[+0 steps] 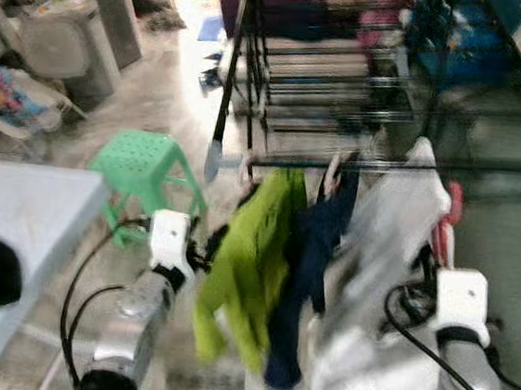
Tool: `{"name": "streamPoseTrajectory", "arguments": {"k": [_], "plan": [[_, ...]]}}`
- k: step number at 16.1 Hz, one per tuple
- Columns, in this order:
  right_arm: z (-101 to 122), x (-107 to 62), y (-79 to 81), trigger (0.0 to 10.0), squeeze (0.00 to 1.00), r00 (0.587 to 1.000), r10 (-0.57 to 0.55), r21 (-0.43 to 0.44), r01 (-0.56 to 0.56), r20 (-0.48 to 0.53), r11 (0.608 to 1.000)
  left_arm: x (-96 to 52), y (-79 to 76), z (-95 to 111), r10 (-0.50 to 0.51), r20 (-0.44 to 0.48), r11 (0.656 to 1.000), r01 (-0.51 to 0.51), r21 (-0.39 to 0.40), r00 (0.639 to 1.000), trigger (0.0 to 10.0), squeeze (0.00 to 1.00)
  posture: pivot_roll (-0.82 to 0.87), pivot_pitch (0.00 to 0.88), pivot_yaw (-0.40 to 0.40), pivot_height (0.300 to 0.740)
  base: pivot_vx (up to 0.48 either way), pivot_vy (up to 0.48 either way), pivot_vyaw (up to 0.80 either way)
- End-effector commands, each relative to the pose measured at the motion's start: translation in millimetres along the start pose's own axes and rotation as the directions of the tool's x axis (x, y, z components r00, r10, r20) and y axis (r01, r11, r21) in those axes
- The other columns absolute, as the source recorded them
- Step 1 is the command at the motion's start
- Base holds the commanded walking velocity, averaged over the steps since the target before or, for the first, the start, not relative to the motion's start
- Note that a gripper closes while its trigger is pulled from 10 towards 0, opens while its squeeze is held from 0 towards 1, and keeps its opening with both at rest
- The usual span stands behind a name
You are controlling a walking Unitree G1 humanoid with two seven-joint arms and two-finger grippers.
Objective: Hang hanger
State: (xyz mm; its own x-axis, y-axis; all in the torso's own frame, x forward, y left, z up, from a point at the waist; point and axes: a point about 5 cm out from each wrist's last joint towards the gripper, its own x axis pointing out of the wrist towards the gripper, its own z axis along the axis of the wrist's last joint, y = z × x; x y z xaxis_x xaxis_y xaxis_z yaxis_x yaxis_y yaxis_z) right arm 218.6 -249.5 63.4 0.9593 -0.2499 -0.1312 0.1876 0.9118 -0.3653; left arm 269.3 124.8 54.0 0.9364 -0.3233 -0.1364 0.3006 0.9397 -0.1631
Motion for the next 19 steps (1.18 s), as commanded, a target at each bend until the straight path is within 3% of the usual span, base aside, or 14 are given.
{"name": "streamPoseTrajectory", "arguments": {"k": [1, 5, 9, 10, 13, 16, 19], "plan": [[14.1, -0.6, 2.6, 10.0, 0.00, 0.997, -0.014, 0.015, 0.013, 0.073, 1.000, -6.0, 17.6, 0.2, 0.065, -0.008, 0.998, -0.065, 0.012, 0.998, 10.0, 0.00, -0.11, 0.000, 0.100, 0.740, 0.000, 0.000, 0.00], [5.1, -13.9, -4.7, 10.0, 0.00, 0.996, -0.087, 0.006, 0.087, 0.037, 0.996, -7.4, 18.8, -1.0, 0.068, -0.015, 0.998, -0.068, 0.016, 0.998, 10.0, 0.00, -0.11, 0.000, 0.097, 0.740, 0.000, 0.000, 0.00], [-1.1, -11.9, -25.1, 10.0, 0.00, 0.977, -0.213, 0.007, 0.213, -0.019, 0.977, -4.7, 19.6, 0.8, 0.063, -0.016, 0.998, -0.063, 0.018, 0.998, 10.0, 0.00, -0.12, 0.000, 0.113, 0.740, 0.000, 0.000, 0.00], [2.7, -3.6, -33.5, 10.0, 0.00, 0.975, -0.222, 0.003, 0.222, -0.012, 0.975, -3.7, 19.6, 2.0, 0.060, -0.016, 0.998, -0.060, 0.019, 0.998, 10.0, 0.00, -0.12, 0.000, 0.126, 0.740, 0.000, 0.000, 0.00], [7.9, 15.3, -38.7, 10.0, 0.00, 0.977, -0.208, 0.045, 0.210, -0.046, 0.977, -2.1, 19.8, 4.7, 0.057, -0.015, 0.998, -0.056, 0.021, 0.998, 10.0, 0.00, -0.13, 0.000, 0.130, 0.740, 0.000, 0.000, 0.00], [12.5, 35.4, -44.7, 10.0, 0.00, 0.985, -0.148, 0.060, 0.154, -0.093, 0.986, -8.0, 21.3, 5.1, 0.057, -0.022, 0.998, -0.056, 0.030, 0.998, 10.0, 0.00, -0.11, 0.000, 0.134, 0.740, 0.000, 0.000, 0.00], [15.7, 53.7, -58.3, 10.0, 0.00, 0.975, -0.168, 0.108, 0.185, -0.148, 0.977, -13.8, 24.2, 4.9, 0.056, -0.037, 0.997, -0.054, 0.046, 0.998, 10.0, 0.00, -0.09, 0.000, 0.138, 0.740, 0.000, 0.000, 0.00]]}}
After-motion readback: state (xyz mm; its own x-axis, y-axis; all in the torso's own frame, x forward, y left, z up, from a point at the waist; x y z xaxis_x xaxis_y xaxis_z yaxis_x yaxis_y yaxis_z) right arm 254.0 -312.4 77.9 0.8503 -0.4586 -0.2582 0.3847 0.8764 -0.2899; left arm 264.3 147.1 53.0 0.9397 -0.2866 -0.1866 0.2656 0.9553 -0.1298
